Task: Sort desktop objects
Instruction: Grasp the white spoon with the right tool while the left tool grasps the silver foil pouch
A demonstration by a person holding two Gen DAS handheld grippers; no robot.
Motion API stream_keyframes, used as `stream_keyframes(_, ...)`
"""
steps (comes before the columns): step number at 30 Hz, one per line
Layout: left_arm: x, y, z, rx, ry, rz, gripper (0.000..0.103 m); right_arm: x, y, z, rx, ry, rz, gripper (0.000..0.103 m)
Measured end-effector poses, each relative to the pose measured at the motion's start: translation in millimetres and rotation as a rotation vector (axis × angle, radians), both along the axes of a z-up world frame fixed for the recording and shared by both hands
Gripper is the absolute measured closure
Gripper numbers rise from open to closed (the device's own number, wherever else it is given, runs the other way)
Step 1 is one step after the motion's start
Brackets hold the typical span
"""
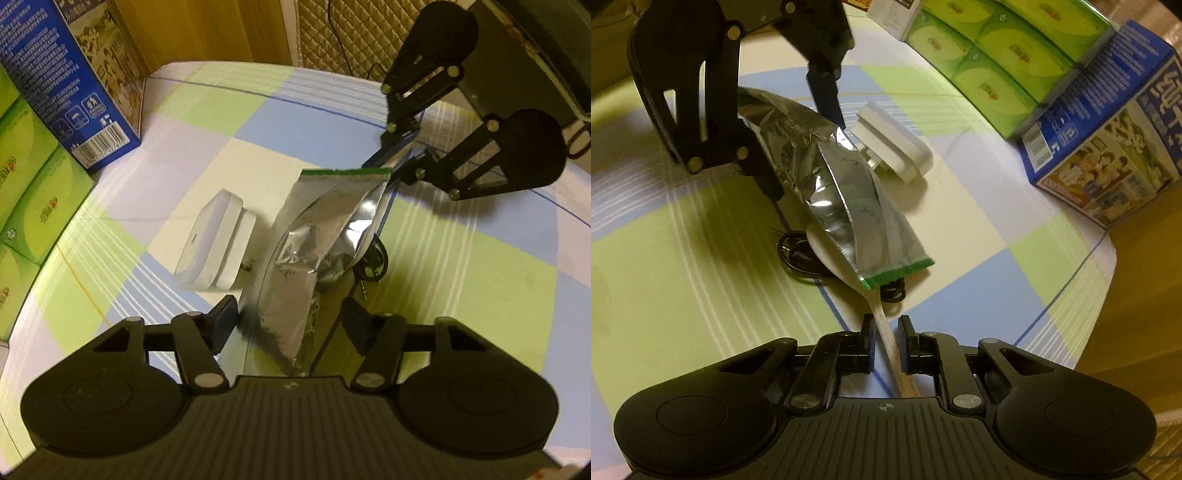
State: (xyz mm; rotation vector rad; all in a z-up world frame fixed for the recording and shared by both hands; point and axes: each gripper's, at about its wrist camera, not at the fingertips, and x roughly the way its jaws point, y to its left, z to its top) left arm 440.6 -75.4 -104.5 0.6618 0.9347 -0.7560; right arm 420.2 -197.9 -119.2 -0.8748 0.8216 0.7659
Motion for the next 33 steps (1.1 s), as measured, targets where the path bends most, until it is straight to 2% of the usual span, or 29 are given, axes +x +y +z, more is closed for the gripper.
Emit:
stream_keyframes(4, -3.6, 4.3, 3.5, 0.011, 0.002, 0.043, 0.074, -13.5, 2.4, -1.4, -0.004, 0.032, -0.020, 0.099)
stream_keyframes(7, -13.9, 8.8, 7.4, 0.007, 0.027, 0.086, 0.077, -27.3, 5.4, 2.8, 0.020, 0.057, -0.083, 0.100)
stream_keyframes(12, -52.2, 14.9, 11.0, 0.006, 0.056, 0.171, 0.079, -53.2, 7.9, 19.1, 0.122, 0.121, -0.232, 0.100)
stream_keyframes(17, -111.9, 25.9, 11.9, -0.002, 0.075, 0.277, 0.079, -94.3, 13.1, 35.3, 0.216, 0.194, -0.370, 0.100)
stream_keyframes(22, -175.0, 36.7, 17.1, -0.022, 0.080, 0.367, 0.079, -135.3, 11.6, 37.1, 0.327, 0.282, -0.534, 0.100)
stream_keyframes(27, -215.5, 46.0, 19.0, -0.059, 0.078, 0.416, 0.077, -172.3, 11.2, 27.8, 0.389, 0.343, -0.600, 0.100)
stream_keyframes(30, -230.3, 49.3, 21.2, -0.087, 0.081, 0.407, 0.071, -181.2, 10.3, 24.3, 0.418, 0.349, -0.611, 0.100)
stream_keyframes(32, -232.2, 49.0, 22.0, -0.098, 0.079, 0.397, 0.056, -184.6, 10.1, 24.6, 0.432, 0.340, -0.610, 0.099)
stream_keyframes(33, -232.7, 48.9, 22.1, -0.103, 0.081, 0.391, 0.053, -185.4, 10.5, 25.4, 0.434, 0.330, -0.602, 0.099)
